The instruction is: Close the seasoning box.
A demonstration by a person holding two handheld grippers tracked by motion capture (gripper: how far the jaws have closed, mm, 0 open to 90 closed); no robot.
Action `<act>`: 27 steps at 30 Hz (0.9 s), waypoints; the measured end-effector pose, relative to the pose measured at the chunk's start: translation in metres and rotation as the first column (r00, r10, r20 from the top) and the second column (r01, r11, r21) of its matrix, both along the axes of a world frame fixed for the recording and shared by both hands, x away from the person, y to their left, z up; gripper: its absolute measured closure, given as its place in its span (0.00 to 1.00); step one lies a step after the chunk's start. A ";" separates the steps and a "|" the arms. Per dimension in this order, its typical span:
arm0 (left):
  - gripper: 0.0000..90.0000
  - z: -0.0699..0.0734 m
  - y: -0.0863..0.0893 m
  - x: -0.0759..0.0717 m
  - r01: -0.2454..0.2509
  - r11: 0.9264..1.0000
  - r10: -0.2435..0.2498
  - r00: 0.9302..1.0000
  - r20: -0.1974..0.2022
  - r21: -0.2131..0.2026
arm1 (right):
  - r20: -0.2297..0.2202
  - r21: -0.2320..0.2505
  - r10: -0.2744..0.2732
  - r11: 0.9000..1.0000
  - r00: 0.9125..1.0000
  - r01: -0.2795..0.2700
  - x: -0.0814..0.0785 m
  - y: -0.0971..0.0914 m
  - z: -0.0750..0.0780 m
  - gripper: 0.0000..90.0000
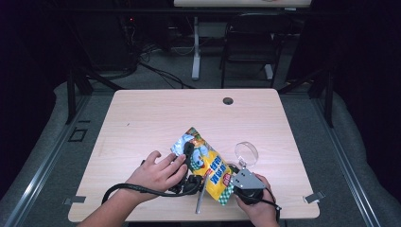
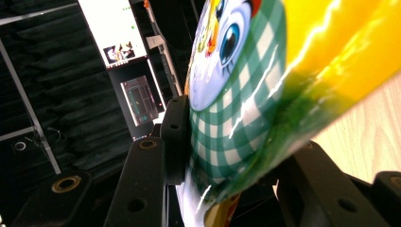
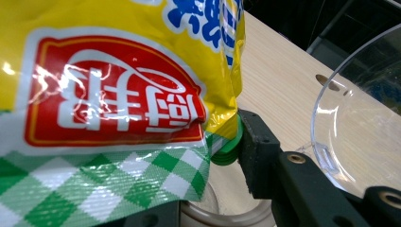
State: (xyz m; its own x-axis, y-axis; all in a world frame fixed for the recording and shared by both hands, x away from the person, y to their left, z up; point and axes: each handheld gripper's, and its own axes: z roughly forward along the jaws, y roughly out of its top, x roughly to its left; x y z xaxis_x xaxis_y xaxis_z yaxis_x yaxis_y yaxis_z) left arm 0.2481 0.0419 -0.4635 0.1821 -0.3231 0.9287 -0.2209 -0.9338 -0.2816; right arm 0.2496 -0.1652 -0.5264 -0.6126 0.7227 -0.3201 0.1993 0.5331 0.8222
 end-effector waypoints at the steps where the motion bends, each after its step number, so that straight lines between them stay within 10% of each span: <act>1: 0.72 0.000 0.000 0.000 0.005 1.000 -0.005 1.000 0.005 0.003 | -0.001 -0.005 -0.001 1.000 1.000 0.001 0.000 0.000 0.000 0.78; 27: 0.76 0.004 -0.003 -0.002 0.010 1.000 -0.010 1.000 0.007 0.024 | 0.001 -0.007 0.009 1.000 1.000 -0.009 0.002 0.002 -0.001 0.79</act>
State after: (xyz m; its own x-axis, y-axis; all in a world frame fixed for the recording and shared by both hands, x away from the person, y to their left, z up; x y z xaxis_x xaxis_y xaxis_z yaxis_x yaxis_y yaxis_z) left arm 0.2456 0.0389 -0.4595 0.1724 -0.3467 0.9220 -0.2278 -0.9247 -0.3051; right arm 0.2515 -0.1634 -0.5277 -0.6191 0.7146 -0.3256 0.1936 0.5407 0.8187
